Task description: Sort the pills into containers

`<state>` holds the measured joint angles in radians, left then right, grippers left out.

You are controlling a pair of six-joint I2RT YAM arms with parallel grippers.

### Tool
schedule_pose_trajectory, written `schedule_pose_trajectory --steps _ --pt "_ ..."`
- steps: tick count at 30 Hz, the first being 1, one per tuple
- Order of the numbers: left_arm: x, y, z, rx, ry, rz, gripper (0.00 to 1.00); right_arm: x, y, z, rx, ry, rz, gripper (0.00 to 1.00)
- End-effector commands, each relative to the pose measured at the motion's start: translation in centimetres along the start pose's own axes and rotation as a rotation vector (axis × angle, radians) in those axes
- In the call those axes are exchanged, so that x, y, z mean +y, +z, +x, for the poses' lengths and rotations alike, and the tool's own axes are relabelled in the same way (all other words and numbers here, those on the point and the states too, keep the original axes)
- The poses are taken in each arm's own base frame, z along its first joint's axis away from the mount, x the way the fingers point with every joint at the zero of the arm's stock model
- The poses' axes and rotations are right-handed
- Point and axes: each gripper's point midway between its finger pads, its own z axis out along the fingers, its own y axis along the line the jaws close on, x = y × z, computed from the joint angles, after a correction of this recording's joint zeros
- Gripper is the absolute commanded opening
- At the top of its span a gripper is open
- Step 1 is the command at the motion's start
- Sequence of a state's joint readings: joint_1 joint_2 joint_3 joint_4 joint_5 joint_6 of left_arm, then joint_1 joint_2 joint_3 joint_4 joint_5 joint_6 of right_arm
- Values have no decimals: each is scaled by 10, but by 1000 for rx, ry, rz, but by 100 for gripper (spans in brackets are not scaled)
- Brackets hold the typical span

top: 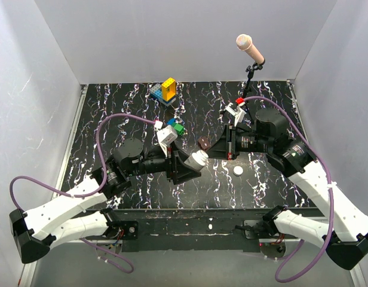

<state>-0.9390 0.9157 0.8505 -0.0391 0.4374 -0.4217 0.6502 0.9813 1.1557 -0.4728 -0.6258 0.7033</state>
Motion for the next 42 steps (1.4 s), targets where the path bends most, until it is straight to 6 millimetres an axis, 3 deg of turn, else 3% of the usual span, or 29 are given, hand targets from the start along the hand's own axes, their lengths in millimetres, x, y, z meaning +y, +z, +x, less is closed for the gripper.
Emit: schedule_pose_trajectory --steps 1,5,11,22,26,28,31,33,42 --pt "13 3 9 43 -16 -55 0 41 -17 -11 -43 -97 -104 1" --pt "12 1 5 26 -1 -60 0 24 -16 -10 -52 -100 -24 1" --pt "14 -8 0 -1 36 -91 0 -24 -17 -10 -85 -63 205 1" --pt "42 -19 -3 4 166 -240 0 -97 -7 3 -48 5 397 1" --pt "50 -18 -3 10 217 -267 0 -134 -12 1 -64 48 465 4" --pt "52 -16 -3 5 234 -263 0 -149 -15 0 -70 66 470 15" --pt "57 -12 1 13 243 -268 0 -173 -18 -1 -75 105 493 47" --pt "62 -7 8 32 244 -267 0 -186 -20 -4 -78 122 509 57" --pt "88 13 27 81 245 -276 0 -225 -17 -1 -46 184 540 61"
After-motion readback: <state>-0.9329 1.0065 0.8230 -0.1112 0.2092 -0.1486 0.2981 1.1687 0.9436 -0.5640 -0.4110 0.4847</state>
